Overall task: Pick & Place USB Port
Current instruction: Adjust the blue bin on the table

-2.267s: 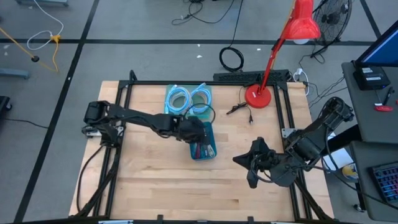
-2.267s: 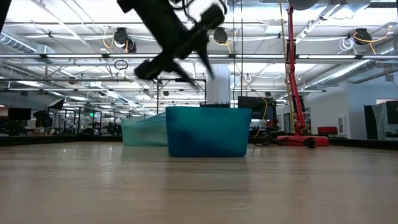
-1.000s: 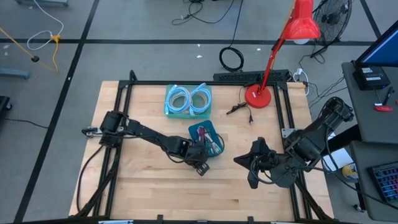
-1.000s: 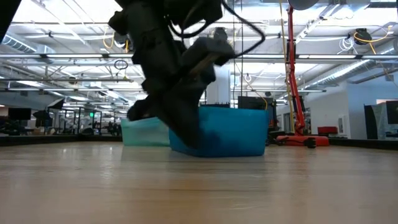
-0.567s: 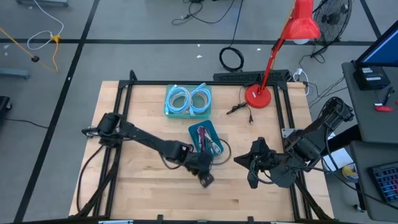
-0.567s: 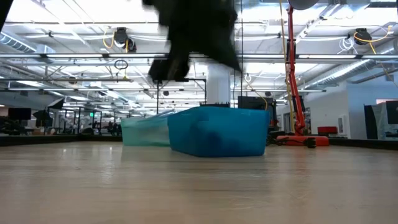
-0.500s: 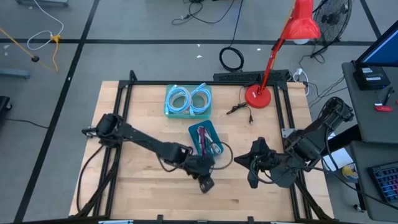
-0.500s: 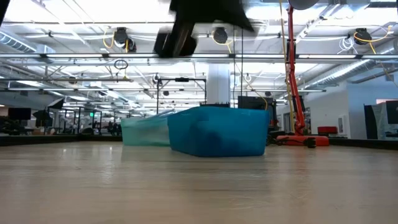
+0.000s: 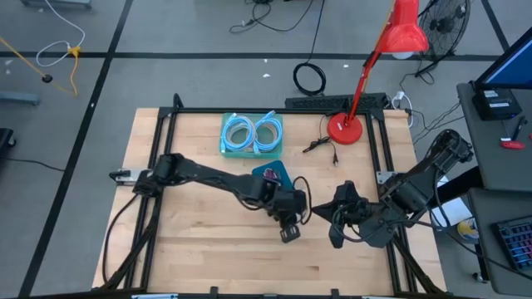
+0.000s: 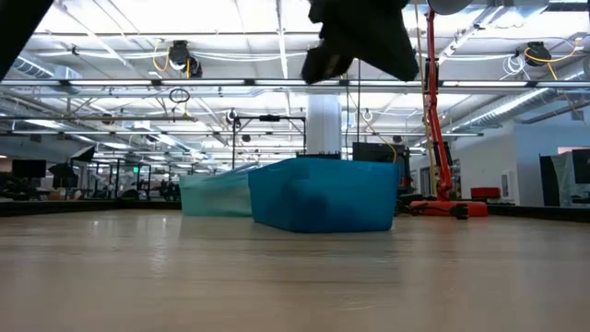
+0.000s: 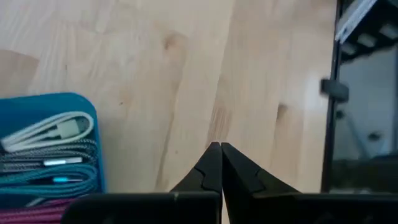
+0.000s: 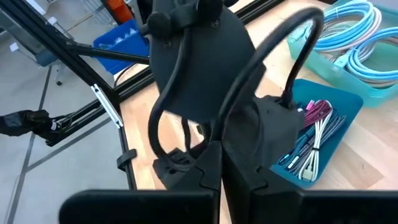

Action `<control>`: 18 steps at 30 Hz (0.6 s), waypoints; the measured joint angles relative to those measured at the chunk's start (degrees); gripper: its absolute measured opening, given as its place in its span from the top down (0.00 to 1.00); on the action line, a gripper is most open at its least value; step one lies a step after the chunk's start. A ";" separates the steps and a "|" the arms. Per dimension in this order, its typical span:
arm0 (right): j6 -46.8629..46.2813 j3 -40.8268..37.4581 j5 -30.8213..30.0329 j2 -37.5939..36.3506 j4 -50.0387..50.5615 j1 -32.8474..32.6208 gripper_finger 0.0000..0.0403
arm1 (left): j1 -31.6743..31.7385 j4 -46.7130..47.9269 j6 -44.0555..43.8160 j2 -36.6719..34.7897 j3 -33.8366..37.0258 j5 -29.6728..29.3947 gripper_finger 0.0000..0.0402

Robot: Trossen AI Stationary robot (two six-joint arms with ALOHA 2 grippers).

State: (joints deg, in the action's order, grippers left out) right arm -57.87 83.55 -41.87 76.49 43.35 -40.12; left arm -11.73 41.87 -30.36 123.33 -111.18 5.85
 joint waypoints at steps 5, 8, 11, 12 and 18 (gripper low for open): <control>-0.53 0.00 0.22 0.00 -0.07 -0.03 1.00 | -1.13 11.44 6.42 7.34 -11.37 -3.54 1.00; -1.64 0.00 -0.09 0.00 0.50 -0.61 1.00 | -1.69 15.30 7.58 10.63 -14.10 -6.49 1.00; -3.06 0.00 -0.13 0.04 1.49 -1.35 1.00 | -2.07 17.60 8.23 11.59 -14.75 -8.89 1.00; -3.50 0.00 -0.31 0.04 1.99 -1.59 1.00 | -2.17 18.79 8.27 11.60 -14.72 -9.84 1.00; -4.79 0.00 -0.71 0.04 2.49 -2.74 1.00 | -1.84 22.15 9.08 11.74 -12.47 -14.57 1.00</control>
State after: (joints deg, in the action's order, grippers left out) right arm -62.66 83.55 -42.58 76.53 45.84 -42.86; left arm -13.56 64.02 -21.29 135.06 -123.66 -8.71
